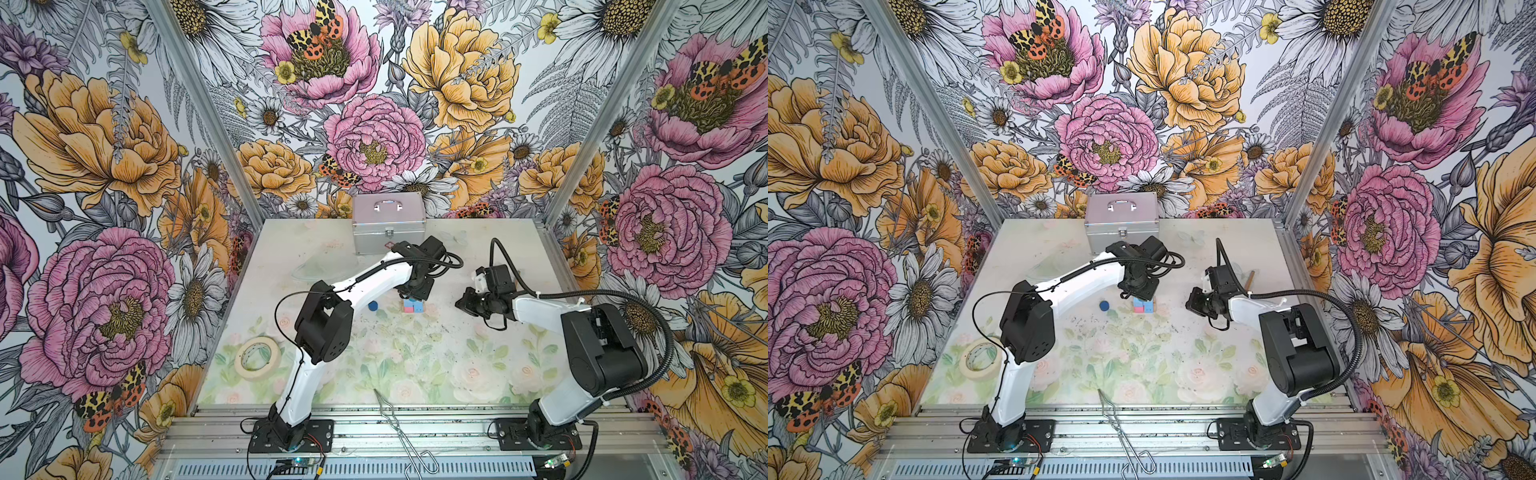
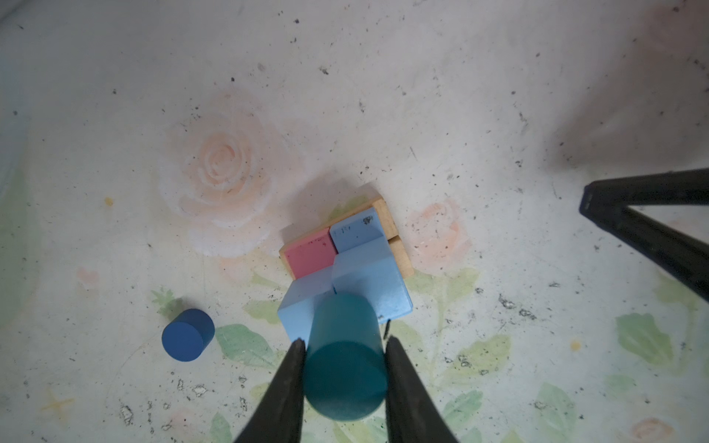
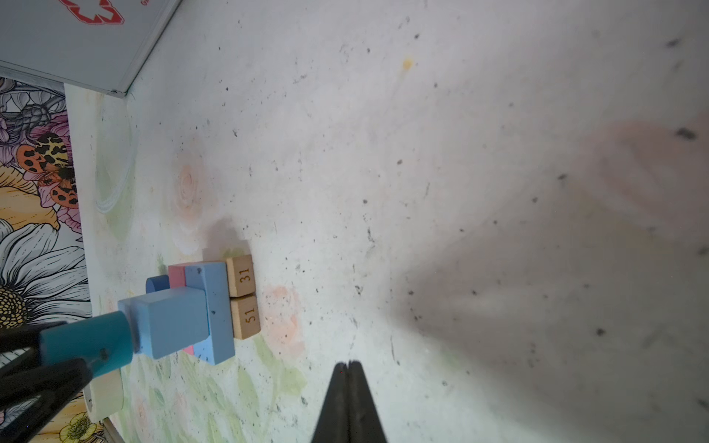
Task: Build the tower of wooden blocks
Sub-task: 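Lower the teal cylinder onto the light-blue cubes and open the left gripper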
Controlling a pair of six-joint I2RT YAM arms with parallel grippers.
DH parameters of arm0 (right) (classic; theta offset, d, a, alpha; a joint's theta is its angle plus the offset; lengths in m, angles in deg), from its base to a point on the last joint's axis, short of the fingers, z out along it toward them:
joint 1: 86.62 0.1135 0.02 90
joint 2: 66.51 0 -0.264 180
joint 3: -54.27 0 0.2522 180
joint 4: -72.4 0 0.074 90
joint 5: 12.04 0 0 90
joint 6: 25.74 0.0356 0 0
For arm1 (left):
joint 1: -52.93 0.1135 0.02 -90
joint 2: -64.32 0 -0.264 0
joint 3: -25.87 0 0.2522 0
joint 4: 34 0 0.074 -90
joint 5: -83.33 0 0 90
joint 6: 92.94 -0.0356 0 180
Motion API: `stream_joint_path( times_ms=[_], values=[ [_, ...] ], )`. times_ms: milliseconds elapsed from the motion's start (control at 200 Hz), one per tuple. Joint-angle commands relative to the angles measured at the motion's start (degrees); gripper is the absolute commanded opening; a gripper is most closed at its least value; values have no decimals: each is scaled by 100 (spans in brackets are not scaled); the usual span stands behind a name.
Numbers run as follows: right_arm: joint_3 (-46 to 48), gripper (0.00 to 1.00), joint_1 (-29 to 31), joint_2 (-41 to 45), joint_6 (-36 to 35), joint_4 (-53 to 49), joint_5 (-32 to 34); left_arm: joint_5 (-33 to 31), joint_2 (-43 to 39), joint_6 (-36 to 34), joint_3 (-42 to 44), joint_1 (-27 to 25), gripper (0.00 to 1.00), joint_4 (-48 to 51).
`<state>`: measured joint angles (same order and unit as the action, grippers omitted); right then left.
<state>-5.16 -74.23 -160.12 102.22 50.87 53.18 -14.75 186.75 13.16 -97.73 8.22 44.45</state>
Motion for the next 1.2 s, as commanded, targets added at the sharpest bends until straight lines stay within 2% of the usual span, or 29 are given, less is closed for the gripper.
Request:
stream_joint_path(
  times_ms=[0,595,956,1196],
  values=[
    [23,0,-34,-100,35,179,-74,-19,88,44,-133,59,7,-14],
    [27,0,-36,-91,38,188,-84,-18,141,65,-133,68,16,-13],
    [41,0,-40,-93,54,197,-89,-45,136,70,-112,66,37,-10],
    [49,0,-36,-93,63,196,-90,-42,120,78,-108,67,47,-9]
  ],
)
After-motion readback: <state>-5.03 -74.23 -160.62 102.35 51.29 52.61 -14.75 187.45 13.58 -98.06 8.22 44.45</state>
